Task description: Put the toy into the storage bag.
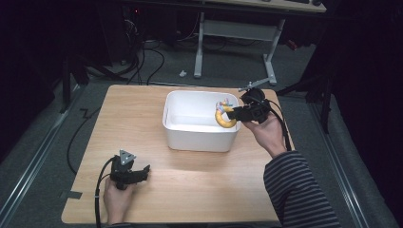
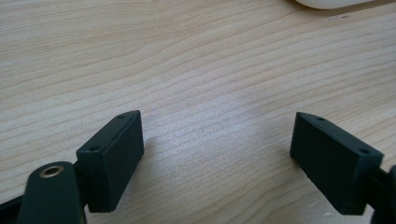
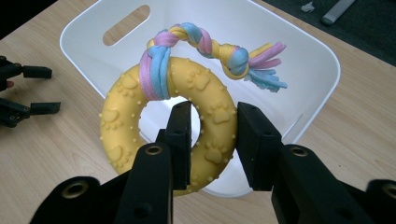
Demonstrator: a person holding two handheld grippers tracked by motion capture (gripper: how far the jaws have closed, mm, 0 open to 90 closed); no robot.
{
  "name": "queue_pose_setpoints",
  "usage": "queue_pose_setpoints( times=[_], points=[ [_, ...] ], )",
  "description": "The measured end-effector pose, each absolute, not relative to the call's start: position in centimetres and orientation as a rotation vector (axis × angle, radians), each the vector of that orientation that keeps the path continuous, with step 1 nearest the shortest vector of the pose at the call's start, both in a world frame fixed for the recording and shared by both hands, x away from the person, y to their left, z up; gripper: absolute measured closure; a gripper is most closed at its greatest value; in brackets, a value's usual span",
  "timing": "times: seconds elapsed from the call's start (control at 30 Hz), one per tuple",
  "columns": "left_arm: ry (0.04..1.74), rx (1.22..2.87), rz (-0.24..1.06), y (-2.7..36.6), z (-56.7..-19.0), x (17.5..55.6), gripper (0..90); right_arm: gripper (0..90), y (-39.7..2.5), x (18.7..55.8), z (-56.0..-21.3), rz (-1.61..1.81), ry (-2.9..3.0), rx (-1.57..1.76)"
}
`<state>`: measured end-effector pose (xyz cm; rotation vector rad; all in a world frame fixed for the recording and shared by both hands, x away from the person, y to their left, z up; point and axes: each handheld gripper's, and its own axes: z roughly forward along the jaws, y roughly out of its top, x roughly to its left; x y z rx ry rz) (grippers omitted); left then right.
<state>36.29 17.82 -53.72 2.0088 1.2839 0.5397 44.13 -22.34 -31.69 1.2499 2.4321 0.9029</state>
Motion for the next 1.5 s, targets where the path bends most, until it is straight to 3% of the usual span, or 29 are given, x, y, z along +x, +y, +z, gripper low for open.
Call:
queue_pose_setpoints(
  times=[0.83, 1.5],
  points=[
    [1.28, 2.01, 0.539, 17.8, -53.7, 36.3, 17.8, 67.7, -18.9, 48.5, -35.7, 0.783, 2.477, 1.288],
    [1.28, 2.01, 0.538, 17.8, -53.7, 36.3, 17.8, 67.6, -17.3, 49.0, -37.9, 0.664, 2.577, 1.31]
  ],
)
